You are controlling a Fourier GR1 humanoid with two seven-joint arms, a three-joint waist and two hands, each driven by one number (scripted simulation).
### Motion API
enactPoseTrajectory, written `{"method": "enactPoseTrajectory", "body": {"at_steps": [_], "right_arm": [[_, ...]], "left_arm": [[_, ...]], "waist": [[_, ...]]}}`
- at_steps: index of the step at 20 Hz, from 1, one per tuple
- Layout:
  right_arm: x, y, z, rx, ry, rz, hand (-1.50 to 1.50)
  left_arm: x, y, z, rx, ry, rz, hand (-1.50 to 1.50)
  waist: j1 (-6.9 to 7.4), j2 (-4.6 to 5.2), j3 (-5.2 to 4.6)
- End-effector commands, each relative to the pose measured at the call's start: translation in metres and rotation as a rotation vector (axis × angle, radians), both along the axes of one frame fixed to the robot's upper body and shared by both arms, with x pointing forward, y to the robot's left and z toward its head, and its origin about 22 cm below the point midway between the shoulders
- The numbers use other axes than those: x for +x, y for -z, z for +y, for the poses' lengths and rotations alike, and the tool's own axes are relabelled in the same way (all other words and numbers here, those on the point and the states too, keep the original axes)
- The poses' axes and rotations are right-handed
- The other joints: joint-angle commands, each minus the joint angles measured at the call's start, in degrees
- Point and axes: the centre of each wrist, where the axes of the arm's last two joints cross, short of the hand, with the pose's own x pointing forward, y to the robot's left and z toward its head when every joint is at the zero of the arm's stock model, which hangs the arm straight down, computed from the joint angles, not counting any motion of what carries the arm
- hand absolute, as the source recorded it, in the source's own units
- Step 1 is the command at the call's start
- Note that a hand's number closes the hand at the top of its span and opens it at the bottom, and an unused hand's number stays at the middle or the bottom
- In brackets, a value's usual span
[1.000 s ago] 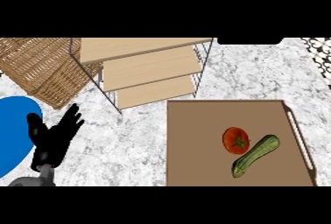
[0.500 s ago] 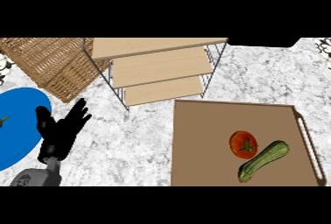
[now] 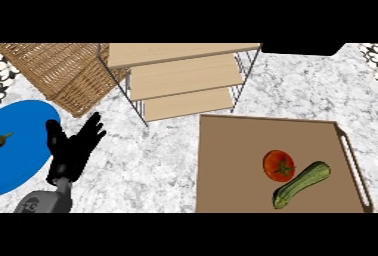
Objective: Pick the squash from the tray and place it in the tiered shelf
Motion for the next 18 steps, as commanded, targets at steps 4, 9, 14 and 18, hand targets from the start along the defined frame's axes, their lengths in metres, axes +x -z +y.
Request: {"method": "enactPoseTrajectory", "body": {"at_steps": [4,9,14,18], "right_arm": [[0.041,0.008,0.022,0.077,0.111,0.169,-1.50],[0.052,0.020,0.045,0.038,0.102,0.217,-1.50],[0.076,0.022,0.039,0.020,0.110,0.226,-1.50],[0.085,0.030,0.040,0.021,0.092,0.267,-1.50]], "left_arm": [[0.000,0.010,-0.012,-0.001,-0.011,0.044,0.00],[-0.008,0.006,0.015,0.010,-0.057,0.024,0.00],[-0.020,0.012,0.003,-0.011,-0.037,0.029,0.00],[-0.012,0.011,0.014,0.010,-0.045,0.038,0.00]], "waist": [[-1.16,-0.20,-0.03],[-1.65,-0.48,-0.04],[-2.05,-0.74,0.09],[-2.55,-0.68,0.07]]}}
